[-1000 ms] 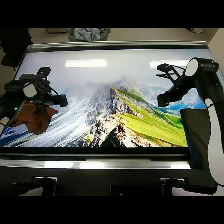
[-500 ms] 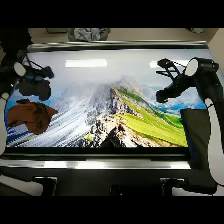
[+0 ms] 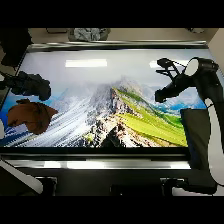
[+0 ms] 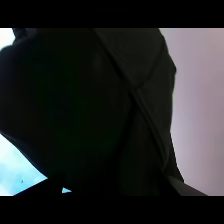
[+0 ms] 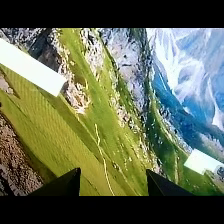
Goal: Fold the shirts.
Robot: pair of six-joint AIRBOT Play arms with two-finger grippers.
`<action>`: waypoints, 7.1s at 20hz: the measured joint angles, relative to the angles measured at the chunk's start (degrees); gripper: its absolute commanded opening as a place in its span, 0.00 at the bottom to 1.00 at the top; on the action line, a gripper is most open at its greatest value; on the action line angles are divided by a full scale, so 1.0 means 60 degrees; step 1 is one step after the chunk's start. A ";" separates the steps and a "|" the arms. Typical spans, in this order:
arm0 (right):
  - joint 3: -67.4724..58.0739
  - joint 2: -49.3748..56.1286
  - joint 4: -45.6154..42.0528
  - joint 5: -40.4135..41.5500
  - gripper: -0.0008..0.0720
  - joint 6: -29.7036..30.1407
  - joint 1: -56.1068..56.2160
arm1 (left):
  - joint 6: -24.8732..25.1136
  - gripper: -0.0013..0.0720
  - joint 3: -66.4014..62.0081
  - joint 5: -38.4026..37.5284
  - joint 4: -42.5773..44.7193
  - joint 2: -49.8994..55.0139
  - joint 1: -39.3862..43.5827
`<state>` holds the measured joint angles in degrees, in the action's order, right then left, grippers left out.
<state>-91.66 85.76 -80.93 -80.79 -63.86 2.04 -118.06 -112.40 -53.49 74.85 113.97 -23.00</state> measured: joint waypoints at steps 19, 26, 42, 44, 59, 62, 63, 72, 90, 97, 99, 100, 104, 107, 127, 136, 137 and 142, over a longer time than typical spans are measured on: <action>0.0000 -0.0255 0.0109 -0.0280 0.69 0.0007 0.0000 | 0.1836 0.05 0.0066 0.1588 -0.1133 -0.0561 0.0535; -0.0004 -0.2572 -0.0718 -0.0656 0.69 0.0036 0.0000 | 0.4896 0.05 0.0055 0.0535 -0.1239 -0.5180 0.2492; 0.0000 -0.5453 -0.0900 -0.3858 0.69 -0.0076 0.0000 | 0.5865 0.05 0.2590 -0.3676 -0.1202 -0.6258 0.8459; 0.0000 -0.5442 -0.0900 -0.3880 0.69 -0.0076 0.0000 | 0.6153 0.07 0.3348 -0.3738 -0.1224 -0.5643 0.9413; 0.1628 -0.1949 -0.0528 -0.1847 0.95 0.0962 -0.0022 | 0.5931 0.99 0.3840 -0.5781 0.0783 -0.4852 0.6790; 0.1876 -0.0754 0.0364 -0.1639 0.95 0.1231 -0.0011 | 0.5890 0.99 0.5479 -0.5880 0.0670 -0.5213 0.5584; 0.1916 -0.0430 0.0641 -0.1603 0.95 0.1275 -0.0011 | 0.5938 0.99 0.6014 -0.5818 0.0630 -0.5275 0.5351; 0.2018 0.0889 0.1293 -0.0780 0.94 0.1206 -0.0011 | 0.6368 0.82 0.9238 -0.3384 -0.0871 -0.5125 0.4987; 0.1024 0.1566 0.1621 0.0590 0.08 0.1060 0.0000 | 0.6105 0.06 0.7697 -0.2266 -0.1082 -0.5679 0.4983; -0.1326 -0.2743 -0.1803 0.2288 0.08 0.1013 -0.0004 | 0.5603 0.06 0.1377 -0.2084 -0.0721 -0.7617 0.3151; -0.1545 -0.3909 -0.2412 0.2401 0.08 0.0616 -0.0011 | 0.5366 0.06 0.0368 -0.2084 -0.0801 -0.8109 0.2863; -0.1599 -0.4346 -0.2506 0.2353 0.08 0.0499 -0.0011 | 0.5308 0.06 0.0058 -0.2055 -0.0816 -0.8327 0.2776; -0.1723 -0.5504 -0.2765 0.1253 0.08 0.0204 -0.0007 | 0.5133 0.06 -0.0510 -0.2055 -0.0798 -0.8950 0.2605; -0.1756 -0.5887 -0.2885 0.0204 0.08 0.0131 -0.0007 | 0.5096 0.06 -0.0630 -0.2291 -0.0823 -0.9147 0.2568; 0.0914 0.1687 0.1461 0.5756 0.56 -0.1082 -0.0011 | 0.5431 0.06 0.6371 -0.0557 -0.3300 -0.4047 0.2532; 0.0441 0.0838 0.2113 0.1468 0.77 0.0987 -0.1377 | 0.7530 0.06 0.6211 -0.1872 -0.4153 -0.3220 0.2069; 0.0503 0.0703 0.2120 0.0539 0.77 0.1053 -0.1665 | 0.7624 0.06 0.6204 -0.2022 -0.4135 -0.3209 0.1993; 0.3865 -0.1293 0.2790 -0.1009 0.97 0.0998 -0.1537 | 0.7858 0.06 0.6186 -0.2841 -0.3723 -0.3184 0.1767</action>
<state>-68.47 78.00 -64.18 -86.85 -57.87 -7.18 -70.91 -75.29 -70.54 52.51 94.87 -12.40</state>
